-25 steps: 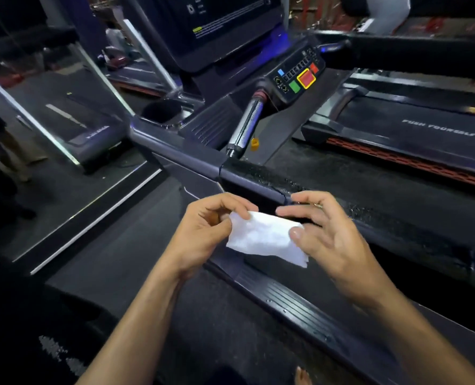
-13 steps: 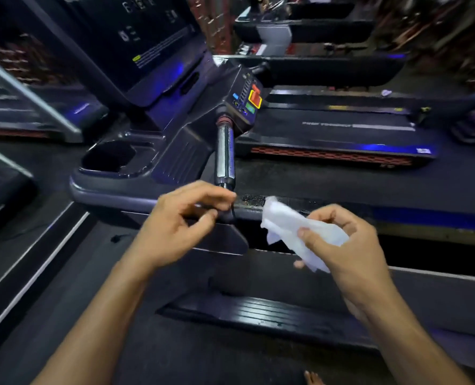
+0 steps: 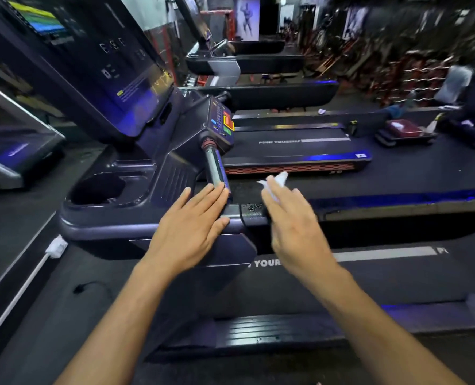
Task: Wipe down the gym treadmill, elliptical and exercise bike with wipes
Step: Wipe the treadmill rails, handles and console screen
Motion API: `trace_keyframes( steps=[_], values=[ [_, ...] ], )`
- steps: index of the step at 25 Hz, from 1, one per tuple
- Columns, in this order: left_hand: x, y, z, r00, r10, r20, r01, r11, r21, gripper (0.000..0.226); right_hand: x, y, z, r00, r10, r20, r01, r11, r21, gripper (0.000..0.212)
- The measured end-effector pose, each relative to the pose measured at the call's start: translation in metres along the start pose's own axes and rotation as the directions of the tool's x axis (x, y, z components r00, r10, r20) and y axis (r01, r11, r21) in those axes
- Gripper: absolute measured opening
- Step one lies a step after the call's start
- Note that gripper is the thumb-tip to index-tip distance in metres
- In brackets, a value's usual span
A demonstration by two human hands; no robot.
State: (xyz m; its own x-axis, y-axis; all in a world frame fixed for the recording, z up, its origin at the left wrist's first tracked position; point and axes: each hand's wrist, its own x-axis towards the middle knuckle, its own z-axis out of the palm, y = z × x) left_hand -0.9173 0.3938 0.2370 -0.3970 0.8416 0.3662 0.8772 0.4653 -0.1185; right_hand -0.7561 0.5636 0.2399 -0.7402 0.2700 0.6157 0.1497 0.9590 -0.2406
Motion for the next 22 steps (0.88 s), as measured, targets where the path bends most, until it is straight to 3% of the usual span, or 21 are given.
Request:
trace_keyframes(
  steps=[2,4,10,14,17,22],
  values=[
    [-0.001,0.002,0.003,0.999,-0.018,-0.05,0.018,1.0,0.012,0.06,-0.004,-0.021,0.015,0.988,0.036,0.152,-0.011,0.986,-0.166,0.067],
    [-0.006,0.005,0.007,0.994,-0.037,-0.107,0.038,0.999,0.009,0.057,-0.006,-0.035,0.025,0.976,0.071,0.205,-0.022,0.973,-0.229,0.077],
    [-0.017,0.01,0.011,0.976,-0.039,-0.217,0.034,0.999,-0.025,0.054,-0.019,-0.016,0.021,0.987,-0.068,0.148,0.105,0.959,-0.262,0.067],
    [-0.017,0.01,0.012,0.977,-0.053,-0.209,0.05,0.999,-0.016,0.054,-0.034,0.044,-0.009,0.993,0.117,-0.006,-0.114,0.95,-0.29,0.055],
    [-0.016,0.01,0.012,0.976,-0.052,-0.212,0.052,0.999,-0.006,0.054,-0.02,0.045,-0.005,0.976,0.214,-0.039,-0.217,0.946,-0.24,0.052],
    [-0.017,0.01,0.013,0.969,-0.04,-0.244,0.033,0.999,-0.034,0.053,-0.008,-0.041,0.039,0.999,0.015,0.052,-0.006,0.986,-0.168,0.064]
  ],
)
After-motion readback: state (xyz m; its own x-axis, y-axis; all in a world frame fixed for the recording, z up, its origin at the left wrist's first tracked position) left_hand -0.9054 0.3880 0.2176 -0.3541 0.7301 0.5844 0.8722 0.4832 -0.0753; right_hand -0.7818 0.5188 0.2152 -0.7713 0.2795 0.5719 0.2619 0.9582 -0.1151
